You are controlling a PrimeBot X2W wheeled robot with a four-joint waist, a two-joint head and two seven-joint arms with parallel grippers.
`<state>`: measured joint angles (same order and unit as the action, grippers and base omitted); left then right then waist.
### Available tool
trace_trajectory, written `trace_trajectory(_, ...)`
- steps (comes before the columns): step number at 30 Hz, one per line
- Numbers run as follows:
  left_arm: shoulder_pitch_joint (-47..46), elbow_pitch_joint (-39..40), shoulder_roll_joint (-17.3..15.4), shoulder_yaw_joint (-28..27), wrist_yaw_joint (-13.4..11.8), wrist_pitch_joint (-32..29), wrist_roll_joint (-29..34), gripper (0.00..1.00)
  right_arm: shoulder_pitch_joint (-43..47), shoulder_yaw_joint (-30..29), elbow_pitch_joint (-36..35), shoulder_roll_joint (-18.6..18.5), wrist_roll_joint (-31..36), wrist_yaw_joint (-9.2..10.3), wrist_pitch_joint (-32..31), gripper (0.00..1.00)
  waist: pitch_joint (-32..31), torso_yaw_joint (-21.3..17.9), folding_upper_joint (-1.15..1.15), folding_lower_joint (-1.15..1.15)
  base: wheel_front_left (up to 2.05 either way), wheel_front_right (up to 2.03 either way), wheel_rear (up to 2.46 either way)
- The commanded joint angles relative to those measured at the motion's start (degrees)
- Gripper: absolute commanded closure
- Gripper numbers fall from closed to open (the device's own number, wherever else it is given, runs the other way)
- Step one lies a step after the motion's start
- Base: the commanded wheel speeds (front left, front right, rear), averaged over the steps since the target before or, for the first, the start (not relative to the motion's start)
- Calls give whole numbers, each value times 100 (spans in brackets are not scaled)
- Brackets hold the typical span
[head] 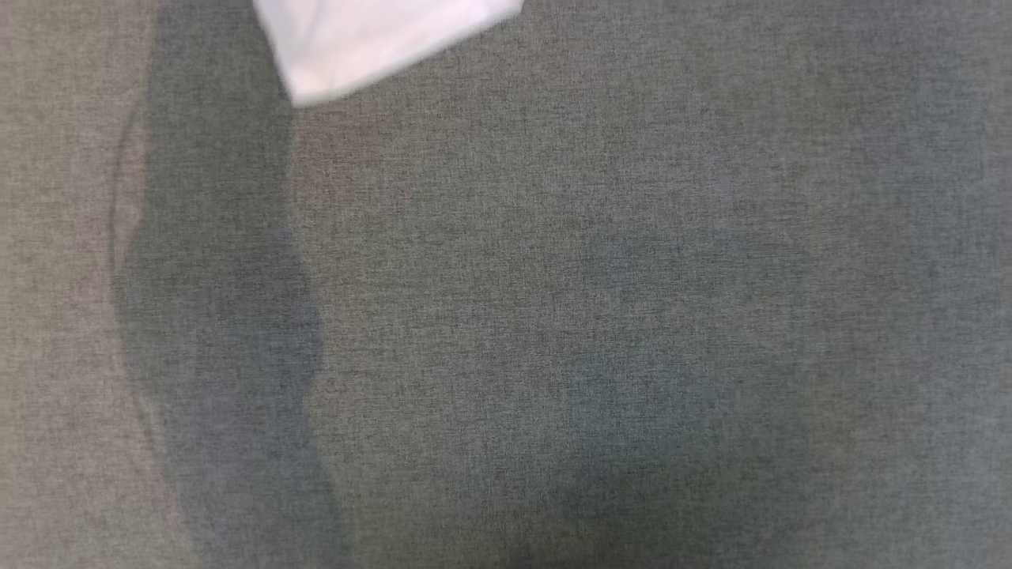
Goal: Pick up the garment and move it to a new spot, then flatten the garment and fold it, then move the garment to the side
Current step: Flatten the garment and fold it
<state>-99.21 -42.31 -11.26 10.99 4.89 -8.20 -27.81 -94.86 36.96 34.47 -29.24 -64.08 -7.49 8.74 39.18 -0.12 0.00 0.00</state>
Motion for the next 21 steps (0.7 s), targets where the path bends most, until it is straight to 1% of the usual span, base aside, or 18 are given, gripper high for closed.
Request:
trace_trajectory(1, -206, -182, 26, -22, -38, 75, -11, 100, -168, -43, 125, 4, -67, -1, 152, 100, 65, -10, 0, 0, 0, 0, 0)
trace_trajectory(4, -532, -499, 85, -58, -11, 309, -52, 100, -456, -74, 301, 40, -115, -1, 412, 100, 115, 3, 0, 0, 0, 0, 0)
trace_trajectory(6, -612, -707, 193, -44, 43, 424, -105, 100, -457, 52, 356, 85, -169, -1, 456, 100, 120, 22, 0, 0, 0, 0, 0)
trace_trajectory(11, -550, -1170, 212, 115, 173, 560, -154, 100, -228, 434, 451, 14, -348, -1, 500, 100, 52, 45, 0, 0, 0, 0, 0)
trace_trajectory(13, -390, -1372, 218, 256, 218, 422, -162, 100, -43, 638, 452, -8, -437, -1, 448, 100, -55, 62, 0, 0, 0, 0, 0)
trace_trajectory(14, -213, -1547, 161, 419, 246, 260, -171, 100, 210, 876, 427, -61, -543, -1, 402, 100, -224, 78, 0, 0, 0, 0, 0)
trace_trajectory(16, 38, -1609, 149, 571, 258, 124, -269, 100, 502, 1081, 386, -109, -676, -1, 408, 100, -464, 95, 0, 0, 0, 0, 0)
trace_trajectory(18, 387, -1548, 110, 814, 264, -40, -385, 100, 859, 1235, 304, -131, -892, -1, 426, 100, -762, 103, 0, 0, 0, 0, 0)
trace_trajectory(21, 1080, -1372, -100, 1253, 254, -489, -679, 100, 1466, 1525, 171, -163, -1186, -1, 309, 100, -1277, 69, 0, 0, 0, 0, 0)
